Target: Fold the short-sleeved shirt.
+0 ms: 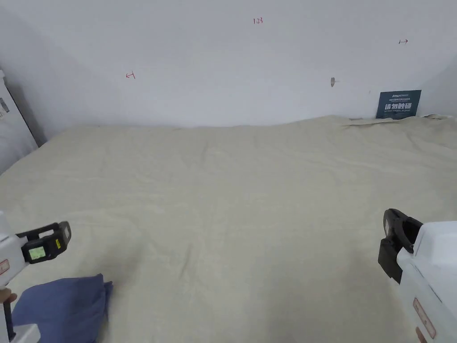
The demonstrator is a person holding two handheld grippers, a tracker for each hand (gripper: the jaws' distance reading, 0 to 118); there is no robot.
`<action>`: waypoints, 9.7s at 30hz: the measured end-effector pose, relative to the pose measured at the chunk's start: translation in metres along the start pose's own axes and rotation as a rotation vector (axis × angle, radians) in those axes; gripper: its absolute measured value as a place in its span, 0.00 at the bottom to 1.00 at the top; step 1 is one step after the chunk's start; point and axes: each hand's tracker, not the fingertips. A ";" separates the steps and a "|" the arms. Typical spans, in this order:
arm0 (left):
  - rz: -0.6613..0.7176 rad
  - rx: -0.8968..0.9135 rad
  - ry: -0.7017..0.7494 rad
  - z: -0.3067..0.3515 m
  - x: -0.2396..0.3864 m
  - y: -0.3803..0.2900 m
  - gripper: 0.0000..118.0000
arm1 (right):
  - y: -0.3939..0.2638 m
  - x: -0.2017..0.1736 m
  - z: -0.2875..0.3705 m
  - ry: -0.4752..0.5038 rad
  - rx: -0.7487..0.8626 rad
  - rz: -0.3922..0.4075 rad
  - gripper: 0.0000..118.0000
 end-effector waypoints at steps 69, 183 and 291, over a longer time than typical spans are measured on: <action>-0.104 0.331 -0.118 0.073 0.243 -0.080 0.00 | 0.002 0.031 0.047 -0.063 0.089 -0.020 0.00; -0.114 0.355 -0.101 0.071 0.233 -0.078 1.00 | 0.006 0.030 0.050 -0.066 0.103 -0.034 0.95; -0.115 0.387 -0.101 0.077 0.230 -0.071 1.00 | 0.016 0.024 0.041 -0.129 0.068 -0.044 0.95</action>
